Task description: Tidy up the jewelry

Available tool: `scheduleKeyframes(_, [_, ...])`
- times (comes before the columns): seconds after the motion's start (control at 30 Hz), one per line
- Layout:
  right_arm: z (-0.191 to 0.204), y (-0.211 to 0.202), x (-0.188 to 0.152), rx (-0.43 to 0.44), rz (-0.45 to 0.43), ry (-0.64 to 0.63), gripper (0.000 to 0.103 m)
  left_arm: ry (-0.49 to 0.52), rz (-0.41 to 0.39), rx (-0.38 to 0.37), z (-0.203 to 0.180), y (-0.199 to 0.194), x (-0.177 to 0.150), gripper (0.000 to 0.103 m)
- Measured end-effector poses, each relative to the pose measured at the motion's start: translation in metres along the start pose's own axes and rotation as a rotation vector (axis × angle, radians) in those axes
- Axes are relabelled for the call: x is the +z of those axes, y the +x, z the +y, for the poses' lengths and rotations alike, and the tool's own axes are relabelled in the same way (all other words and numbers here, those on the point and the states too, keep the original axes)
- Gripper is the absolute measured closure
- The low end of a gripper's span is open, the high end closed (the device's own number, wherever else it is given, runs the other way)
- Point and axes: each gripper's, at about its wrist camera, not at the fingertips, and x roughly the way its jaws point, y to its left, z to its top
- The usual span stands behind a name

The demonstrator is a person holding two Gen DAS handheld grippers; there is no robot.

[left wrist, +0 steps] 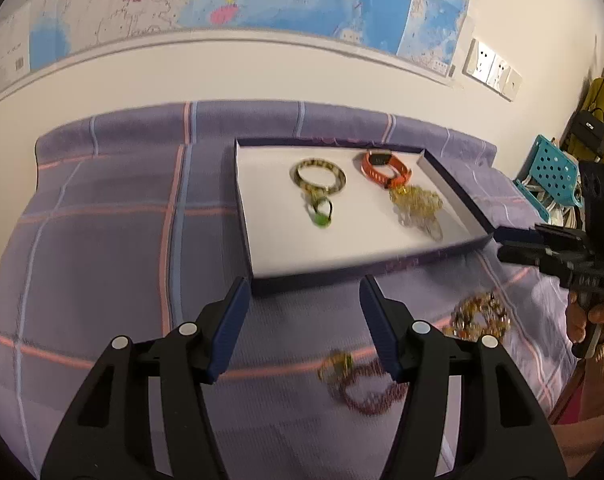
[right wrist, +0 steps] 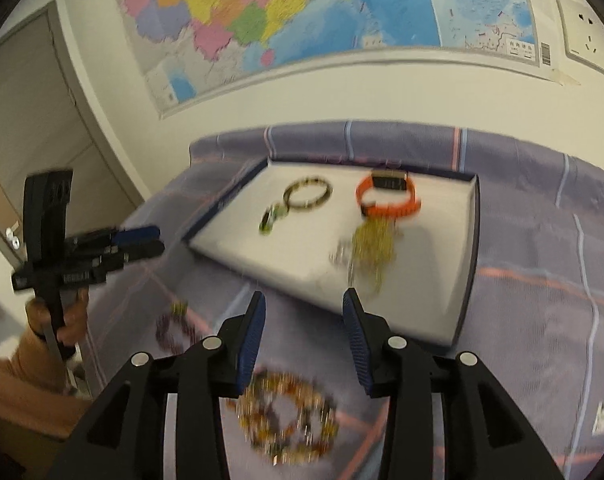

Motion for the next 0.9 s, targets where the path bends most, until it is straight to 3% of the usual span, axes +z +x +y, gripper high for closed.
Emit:
scheduleKeyframes(0.27, [0.002, 0.004, -0.04, -0.072, 0.079, -0.001, 0.066, -0.009, 0.036, -0.035, -0.01, -0.001, -0.029, 0.046])
scheduleKeyframes(0.63, [0.001, 0.02, -0.042, -0.101, 0.088, -0.022, 0.067, 0.032, 0.087, -0.031, -0.028, -0.002, -0.057, 0.046])
scheduleKeyframes(0.7, [0.004, 0.021, -0.042, -0.108, 0.092, -0.046, 0.07, 0.032, 0.093, -0.032, -0.029, -0.001, -0.06, 0.046])
scheduleKeyframes(0.77, [0.005, 0.021, -0.043, -0.094, 0.096, -0.054, 0.087, 0.032, 0.102, -0.032, -0.029, -0.001, -0.063, 0.046])
scheduleKeyframes(0.9, [0.004, 0.018, -0.044, -0.081, 0.092, -0.043, 0.093, 0.035, 0.113, -0.031, -0.03, 0.001, -0.066, 0.046])
